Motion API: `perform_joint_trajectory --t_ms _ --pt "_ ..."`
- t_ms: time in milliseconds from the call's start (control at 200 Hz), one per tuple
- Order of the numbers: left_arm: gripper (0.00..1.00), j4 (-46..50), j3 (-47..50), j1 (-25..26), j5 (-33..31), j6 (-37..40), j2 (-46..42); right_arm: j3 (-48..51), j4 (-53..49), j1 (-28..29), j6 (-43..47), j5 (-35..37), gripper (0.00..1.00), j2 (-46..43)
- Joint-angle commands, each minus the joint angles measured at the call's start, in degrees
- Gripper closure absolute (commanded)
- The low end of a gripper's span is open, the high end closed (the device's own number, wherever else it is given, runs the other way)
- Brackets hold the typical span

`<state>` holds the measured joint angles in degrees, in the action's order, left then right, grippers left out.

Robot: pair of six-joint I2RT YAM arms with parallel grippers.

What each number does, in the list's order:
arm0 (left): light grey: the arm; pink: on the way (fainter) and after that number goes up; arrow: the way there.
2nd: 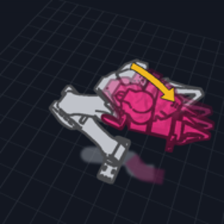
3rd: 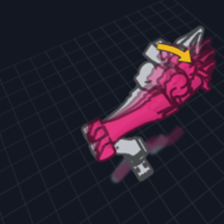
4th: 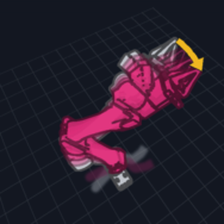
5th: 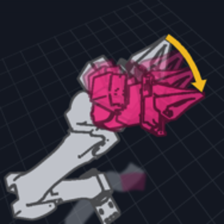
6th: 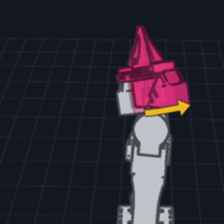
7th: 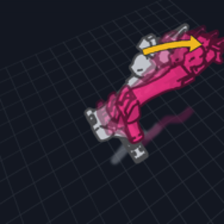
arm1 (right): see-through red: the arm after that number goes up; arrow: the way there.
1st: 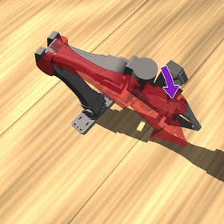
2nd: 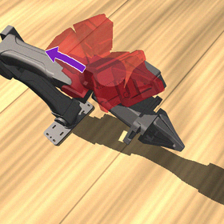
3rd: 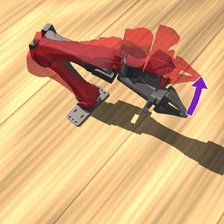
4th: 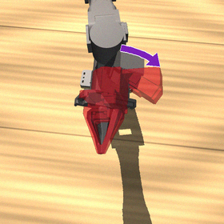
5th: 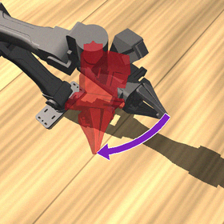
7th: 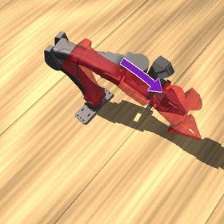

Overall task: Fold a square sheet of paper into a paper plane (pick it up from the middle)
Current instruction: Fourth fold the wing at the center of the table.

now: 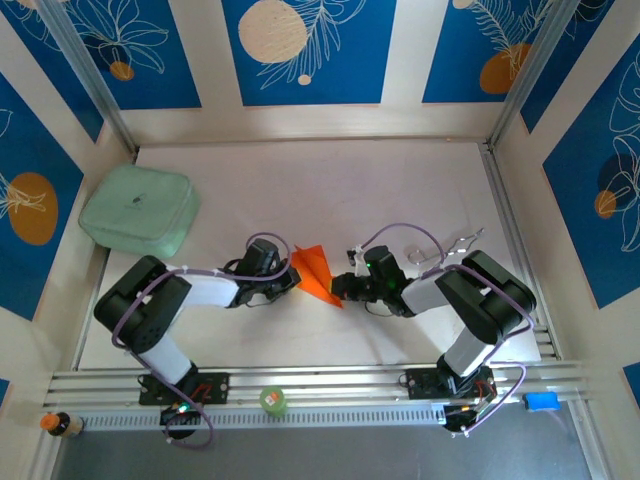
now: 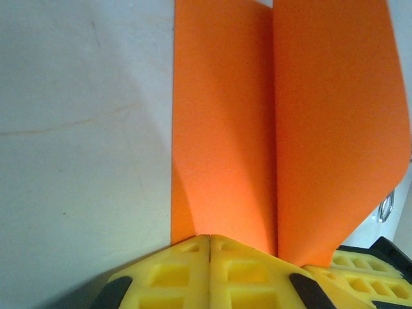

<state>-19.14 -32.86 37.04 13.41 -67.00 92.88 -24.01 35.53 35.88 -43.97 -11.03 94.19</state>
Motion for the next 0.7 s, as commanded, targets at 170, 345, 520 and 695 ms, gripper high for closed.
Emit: perform_joint_trajectory --t_ms 170,345,520,695 --pt "0.92 -4.99 -3.45 0.52 4.84 6.57 -1.46 -0.47 -3.71 0.07 -0.56 -0.53 0.96 1.62" --pt "0.95 -12.74 -4.73 0.87 9.58 5.23 3.46 -0.42 -3.54 -0.28 -0.78 -0.63 0.96 1.85" --pt "0.95 -14.78 -5.81 1.06 10.24 4.54 6.9 -0.34 -3.34 -0.63 -1.1 -1.0 0.96 2.05" --pt "0.95 -14.33 -6.07 1.02 8.97 4.35 8.58 -0.36 -3.45 -0.66 -1.21 -1.37 0.96 2.28"
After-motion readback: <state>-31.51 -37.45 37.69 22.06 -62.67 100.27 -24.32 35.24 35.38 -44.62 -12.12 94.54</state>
